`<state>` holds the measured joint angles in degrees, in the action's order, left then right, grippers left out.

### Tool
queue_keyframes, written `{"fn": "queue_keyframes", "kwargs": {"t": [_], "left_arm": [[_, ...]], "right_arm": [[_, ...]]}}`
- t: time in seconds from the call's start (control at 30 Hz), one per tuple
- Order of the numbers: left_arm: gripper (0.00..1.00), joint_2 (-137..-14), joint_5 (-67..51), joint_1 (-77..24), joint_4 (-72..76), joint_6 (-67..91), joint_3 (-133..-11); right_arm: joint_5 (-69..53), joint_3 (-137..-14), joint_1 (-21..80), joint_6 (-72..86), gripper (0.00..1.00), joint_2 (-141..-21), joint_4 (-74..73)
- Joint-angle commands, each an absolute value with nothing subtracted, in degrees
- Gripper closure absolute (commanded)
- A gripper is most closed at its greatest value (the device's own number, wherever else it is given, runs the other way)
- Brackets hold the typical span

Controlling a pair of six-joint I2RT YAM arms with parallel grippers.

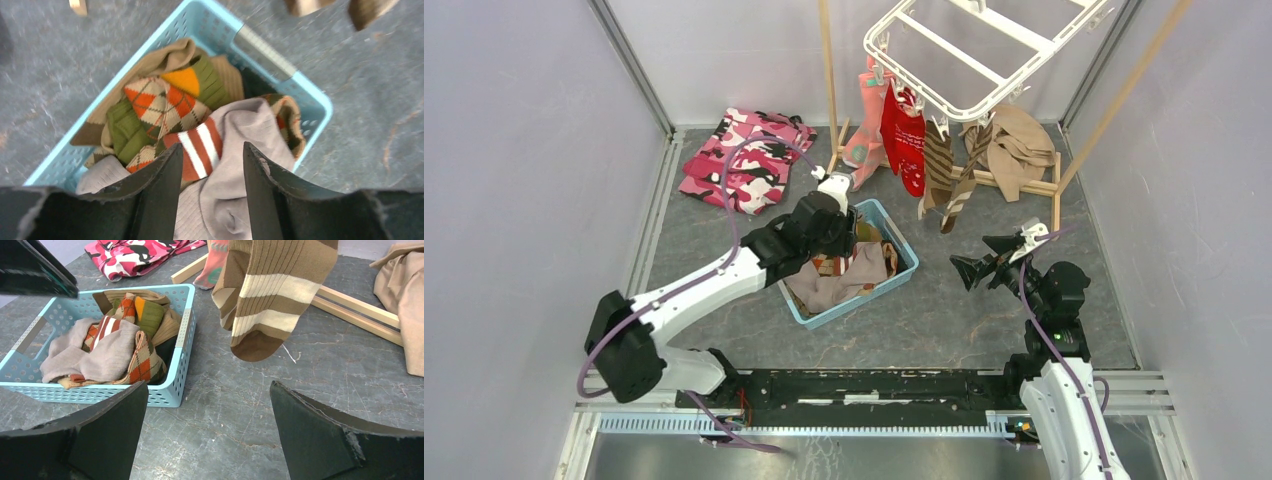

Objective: Clip the socks to the hanger
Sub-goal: Pick up the sock from the bin.

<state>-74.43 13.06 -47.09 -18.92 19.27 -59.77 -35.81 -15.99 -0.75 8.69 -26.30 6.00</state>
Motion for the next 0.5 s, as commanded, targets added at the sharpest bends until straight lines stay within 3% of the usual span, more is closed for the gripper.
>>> {"fn": "queue_keyframes", "kwargs": {"t": [0.0, 0.23, 0.33, 0.47], "left_arm": [[0.45, -78.95, 14.36, -46.14, -17.41, 28.92, -57.15], [0.47, -87.53, 21.26, -46.14, -18.95, 40.71, -59.42], [0.67, -89.91, 22.5, -46.07, -19.55, 40.56, -60.76], [0.86, -89.36, 22.76, -46.05, -19.12, 37.83, -62.06]], "right_arm": [[-35.57, -15.6, -0.43, 8.1, 0.02, -25.84, 8.09], [-35.59, -15.25, -0.39, 8.08, 0.02, -25.63, 8.01], [-35.57, -15.21, -0.44, 7.91, 0.02, -25.33, 7.82], [-35.58, -15.2, -0.38, 7.86, 0.02, -25.21, 7.65]]}}
